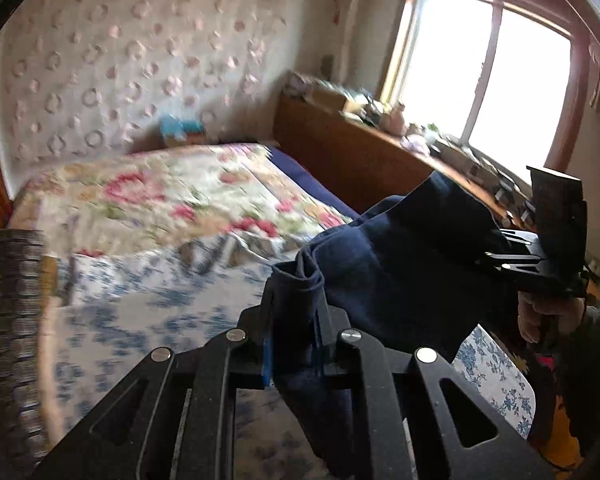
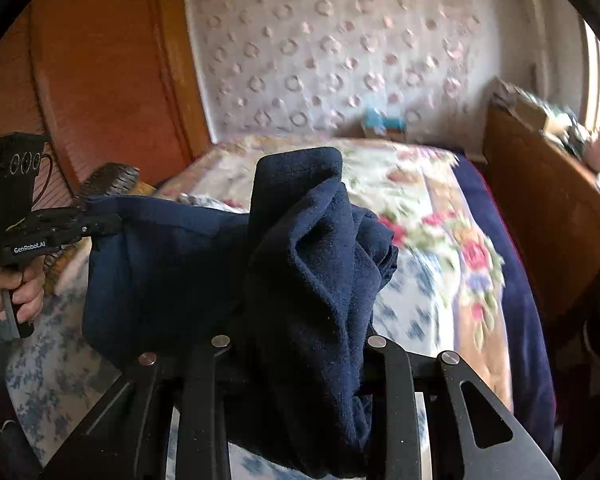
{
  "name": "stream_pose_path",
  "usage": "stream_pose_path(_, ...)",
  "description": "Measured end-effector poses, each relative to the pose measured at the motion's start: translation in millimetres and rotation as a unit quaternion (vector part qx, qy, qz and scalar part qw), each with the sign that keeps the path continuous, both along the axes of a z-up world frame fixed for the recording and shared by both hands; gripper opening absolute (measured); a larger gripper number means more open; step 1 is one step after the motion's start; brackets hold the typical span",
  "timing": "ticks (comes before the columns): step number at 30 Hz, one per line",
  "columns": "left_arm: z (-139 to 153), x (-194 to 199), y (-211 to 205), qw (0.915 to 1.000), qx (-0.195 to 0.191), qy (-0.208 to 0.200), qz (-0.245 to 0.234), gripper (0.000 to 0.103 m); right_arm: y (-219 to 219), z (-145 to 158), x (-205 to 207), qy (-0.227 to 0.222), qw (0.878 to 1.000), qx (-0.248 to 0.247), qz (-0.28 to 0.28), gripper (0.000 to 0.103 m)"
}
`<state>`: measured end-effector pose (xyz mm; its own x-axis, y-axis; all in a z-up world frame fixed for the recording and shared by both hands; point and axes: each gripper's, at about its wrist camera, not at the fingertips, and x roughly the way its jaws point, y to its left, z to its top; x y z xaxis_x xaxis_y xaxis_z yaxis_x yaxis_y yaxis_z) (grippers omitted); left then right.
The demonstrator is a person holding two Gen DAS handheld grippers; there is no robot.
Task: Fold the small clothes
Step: 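Carry the folded shirt with both tools toward the dotted cloth by the wardrobe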
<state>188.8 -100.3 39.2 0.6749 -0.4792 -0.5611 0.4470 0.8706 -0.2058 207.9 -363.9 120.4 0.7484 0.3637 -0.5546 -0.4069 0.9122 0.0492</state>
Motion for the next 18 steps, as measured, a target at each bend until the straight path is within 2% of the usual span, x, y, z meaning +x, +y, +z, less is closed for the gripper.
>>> stream_pose_path(5,25,-30,65,0.9974,0.006,-0.035,0.063,0.015,52,23,7,-0.029,0.997,-0.005,0.068,0.03)
stream_pose_path(8,35,-57,107,0.9918,0.013,-0.059,0.112,0.015,89,33,19,-0.037,0.992,0.002,0.119,0.03)
stream_pose_path(12,39,-93,166,0.9798,0.006,-0.076,0.184,0.015,151,52,42,-0.04,0.982,0.015,0.182,0.03)
stream_pose_path(18,21,-123,229,0.9571,0.004,-0.082,0.278,0.015,263,62,61,-0.048,0.957,-0.029,0.283,0.03)
